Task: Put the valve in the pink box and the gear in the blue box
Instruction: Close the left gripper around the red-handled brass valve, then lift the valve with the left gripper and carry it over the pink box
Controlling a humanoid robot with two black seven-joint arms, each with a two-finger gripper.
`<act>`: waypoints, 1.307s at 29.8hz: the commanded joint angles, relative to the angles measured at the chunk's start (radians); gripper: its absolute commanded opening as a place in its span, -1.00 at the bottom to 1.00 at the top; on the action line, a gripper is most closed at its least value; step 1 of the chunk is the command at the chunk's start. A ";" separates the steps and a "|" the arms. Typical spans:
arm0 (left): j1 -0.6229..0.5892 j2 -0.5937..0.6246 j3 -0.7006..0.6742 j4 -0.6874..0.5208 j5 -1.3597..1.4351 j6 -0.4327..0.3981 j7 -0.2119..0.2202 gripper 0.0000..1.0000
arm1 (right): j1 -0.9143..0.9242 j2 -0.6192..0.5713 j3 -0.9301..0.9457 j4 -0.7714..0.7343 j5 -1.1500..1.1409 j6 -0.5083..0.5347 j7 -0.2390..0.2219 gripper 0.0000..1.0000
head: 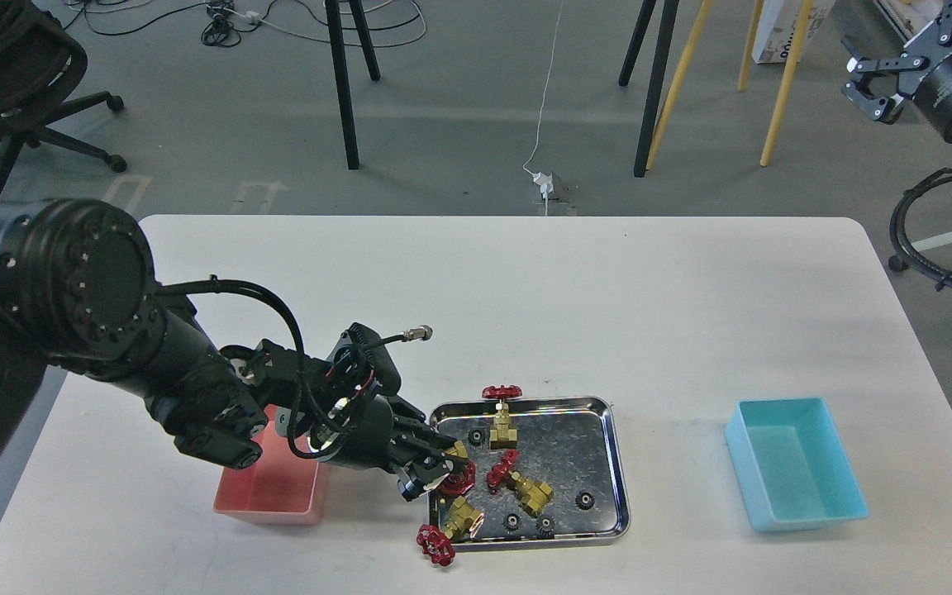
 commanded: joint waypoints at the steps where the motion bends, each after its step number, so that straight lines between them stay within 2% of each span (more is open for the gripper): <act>1: -0.042 0.026 -0.005 -0.011 0.003 0.001 0.000 -0.73 | 0.001 -0.001 0.001 0.000 0.000 0.000 0.001 1.00; 9: -0.129 0.127 -0.012 -0.094 0.006 0.001 0.000 -0.73 | 0.027 0.012 0.038 0.000 0.000 0.000 0.005 1.00; 17: -0.225 0.330 0.025 -0.241 0.053 0.001 0.000 -0.73 | 0.178 0.078 0.057 0.004 0.000 0.000 -0.003 1.00; 26: -0.252 0.557 0.050 -0.304 0.168 0.001 0.000 -0.73 | 0.185 0.114 0.049 0.000 -0.002 0.000 -0.002 1.00; 34: -0.232 0.614 0.064 -0.299 0.222 0.001 0.000 -0.72 | 0.165 0.116 0.048 0.003 -0.002 0.000 -0.002 1.00; 39: -0.166 0.615 0.062 -0.264 0.227 0.001 0.000 -0.72 | 0.157 0.114 0.048 0.006 -0.002 0.000 -0.002 1.00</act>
